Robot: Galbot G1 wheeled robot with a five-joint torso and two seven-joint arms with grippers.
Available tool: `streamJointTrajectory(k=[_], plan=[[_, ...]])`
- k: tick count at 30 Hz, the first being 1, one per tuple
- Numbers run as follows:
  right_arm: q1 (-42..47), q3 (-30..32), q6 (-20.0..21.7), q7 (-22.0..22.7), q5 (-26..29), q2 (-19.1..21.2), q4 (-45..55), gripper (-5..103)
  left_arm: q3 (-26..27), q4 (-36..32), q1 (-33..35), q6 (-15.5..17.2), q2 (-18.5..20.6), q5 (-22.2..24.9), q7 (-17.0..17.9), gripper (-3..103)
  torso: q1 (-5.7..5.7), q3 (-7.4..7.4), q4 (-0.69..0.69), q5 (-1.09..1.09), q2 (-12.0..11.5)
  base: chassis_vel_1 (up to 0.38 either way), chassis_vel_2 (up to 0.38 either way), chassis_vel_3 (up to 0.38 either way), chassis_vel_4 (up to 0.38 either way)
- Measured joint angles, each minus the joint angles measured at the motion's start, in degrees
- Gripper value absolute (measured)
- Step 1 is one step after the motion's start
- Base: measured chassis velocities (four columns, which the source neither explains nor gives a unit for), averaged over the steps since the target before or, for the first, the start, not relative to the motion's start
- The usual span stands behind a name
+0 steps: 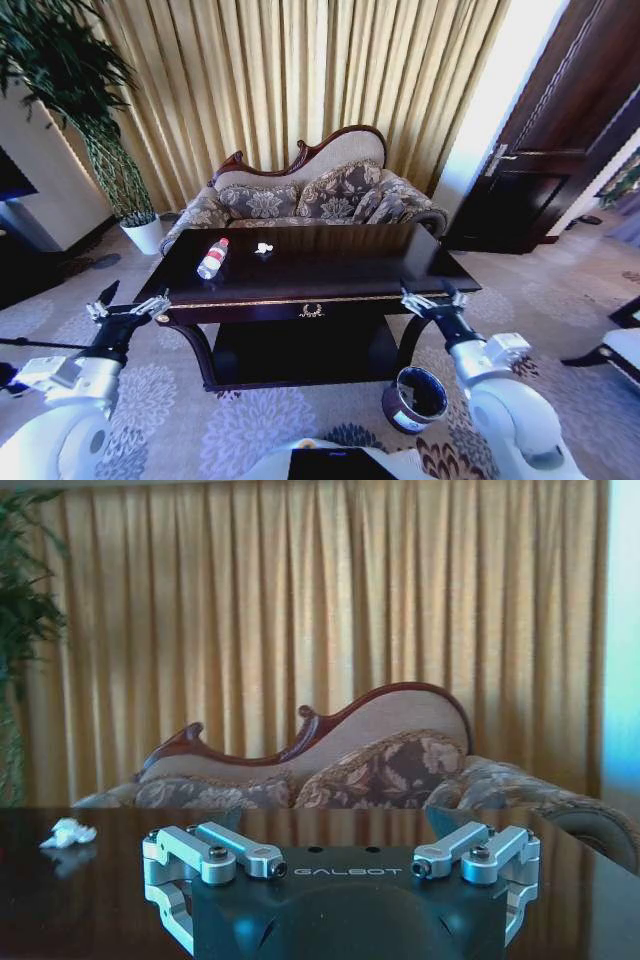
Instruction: Move to the front of the table and place the trash on the table into the trash bin.
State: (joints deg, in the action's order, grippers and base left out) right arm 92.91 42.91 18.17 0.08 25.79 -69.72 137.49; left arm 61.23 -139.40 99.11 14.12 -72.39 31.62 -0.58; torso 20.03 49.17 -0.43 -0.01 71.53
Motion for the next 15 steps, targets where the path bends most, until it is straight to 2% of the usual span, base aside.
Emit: streamJointTrajectory(k=[15], plan=[[-2.1, -0.7, -0.3, -0.5, -0.5, 0.1, -4.0, 100, -0.1, -0.5, 0.6, 0.3, 0.4, 0.2, 0.0, 100, -0.01, 0.00, 0.00, 0.00, 0.0, -0.011, 0.008, 0.012, -0.010]])
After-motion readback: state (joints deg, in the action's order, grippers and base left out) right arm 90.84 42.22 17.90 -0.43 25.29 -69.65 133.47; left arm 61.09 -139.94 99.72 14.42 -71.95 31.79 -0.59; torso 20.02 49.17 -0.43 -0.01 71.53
